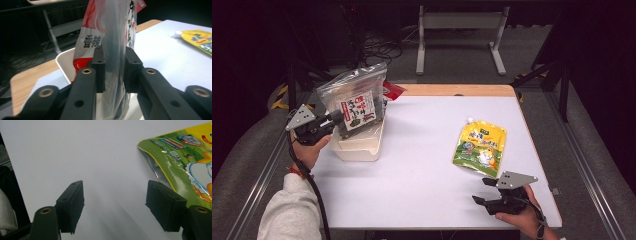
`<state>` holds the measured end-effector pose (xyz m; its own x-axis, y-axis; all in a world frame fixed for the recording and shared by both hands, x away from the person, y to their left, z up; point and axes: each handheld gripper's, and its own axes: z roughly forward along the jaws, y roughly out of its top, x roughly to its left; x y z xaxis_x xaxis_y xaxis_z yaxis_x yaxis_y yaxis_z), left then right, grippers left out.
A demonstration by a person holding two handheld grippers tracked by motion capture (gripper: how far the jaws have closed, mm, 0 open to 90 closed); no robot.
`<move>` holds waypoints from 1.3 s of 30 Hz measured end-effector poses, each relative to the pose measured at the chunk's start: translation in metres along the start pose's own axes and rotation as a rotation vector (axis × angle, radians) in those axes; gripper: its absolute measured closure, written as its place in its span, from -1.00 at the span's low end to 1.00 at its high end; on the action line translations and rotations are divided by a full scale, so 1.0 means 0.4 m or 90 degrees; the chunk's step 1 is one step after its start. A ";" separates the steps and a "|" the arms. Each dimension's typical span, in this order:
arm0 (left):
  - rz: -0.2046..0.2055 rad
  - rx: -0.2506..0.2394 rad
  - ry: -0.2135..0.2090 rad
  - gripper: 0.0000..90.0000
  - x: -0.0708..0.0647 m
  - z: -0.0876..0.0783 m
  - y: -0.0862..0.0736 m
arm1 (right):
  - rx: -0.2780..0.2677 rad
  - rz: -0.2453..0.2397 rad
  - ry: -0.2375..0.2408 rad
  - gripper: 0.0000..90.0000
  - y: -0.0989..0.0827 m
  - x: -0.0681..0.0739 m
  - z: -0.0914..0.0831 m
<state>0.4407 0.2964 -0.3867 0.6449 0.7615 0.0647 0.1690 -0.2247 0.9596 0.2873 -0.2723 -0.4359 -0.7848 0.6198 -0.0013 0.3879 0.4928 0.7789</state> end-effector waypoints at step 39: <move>-0.005 0.022 0.010 -0.36 -0.264 -0.162 -0.058 | -0.048 0.135 -0.160 -0.21 -0.002 -0.239 -0.019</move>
<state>0.3202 0.2605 -0.3981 0.6312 0.7732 0.0620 0.1995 -0.2390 0.9503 0.3585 -0.3366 -0.4314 -0.5432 0.8394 0.0195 0.4859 0.2953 0.8226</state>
